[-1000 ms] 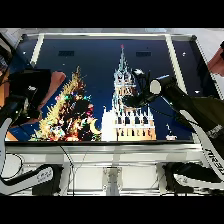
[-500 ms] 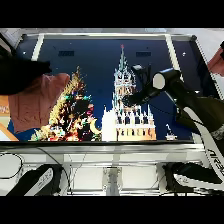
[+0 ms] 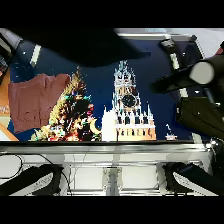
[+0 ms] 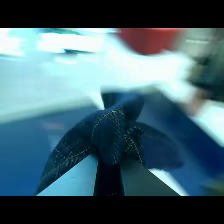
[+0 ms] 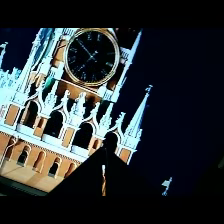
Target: Fold the clothes and pants, and hang the long-sleeved shirts on hangers.
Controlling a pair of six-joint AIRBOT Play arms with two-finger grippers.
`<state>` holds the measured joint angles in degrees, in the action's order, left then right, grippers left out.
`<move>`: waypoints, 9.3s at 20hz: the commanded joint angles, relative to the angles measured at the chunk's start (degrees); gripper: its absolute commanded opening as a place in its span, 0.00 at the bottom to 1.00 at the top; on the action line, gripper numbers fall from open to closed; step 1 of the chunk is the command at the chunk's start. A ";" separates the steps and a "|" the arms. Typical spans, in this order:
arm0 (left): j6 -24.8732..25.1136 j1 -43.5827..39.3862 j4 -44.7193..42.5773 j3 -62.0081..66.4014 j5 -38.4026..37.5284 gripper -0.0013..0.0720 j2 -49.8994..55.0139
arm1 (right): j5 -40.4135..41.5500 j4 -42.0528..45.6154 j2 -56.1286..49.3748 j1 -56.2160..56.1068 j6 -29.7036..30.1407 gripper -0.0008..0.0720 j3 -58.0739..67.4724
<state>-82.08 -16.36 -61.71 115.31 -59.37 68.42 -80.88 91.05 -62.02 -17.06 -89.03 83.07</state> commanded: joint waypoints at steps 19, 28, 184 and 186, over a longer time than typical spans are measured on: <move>7.98 -7.91 -11.54 -26.53 -32.48 0.06 22.40 | -4.02 -17.29 5.55 14.27 8.00 0.20 -16.94; 15.65 -13.81 -8.39 -24.55 -37.90 0.06 18.18 | 0.46 -19.54 5.55 14.27 10.49 0.21 -20.76; 0.42 -5.60 -32.54 1.31 4.66 0.06 13.29 | 26.27 -7.10 -9.62 2.56 32.50 0.02 25.57; 0.48 -6.84 -32.54 1.31 -3.17 0.06 10.58 | 15.72 -7.17 -9.62 2.56 32.46 0.02 30.58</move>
<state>-82.39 -22.46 -95.61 116.55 -54.24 81.58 -52.31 83.57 -71.50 -14.55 -56.47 108.12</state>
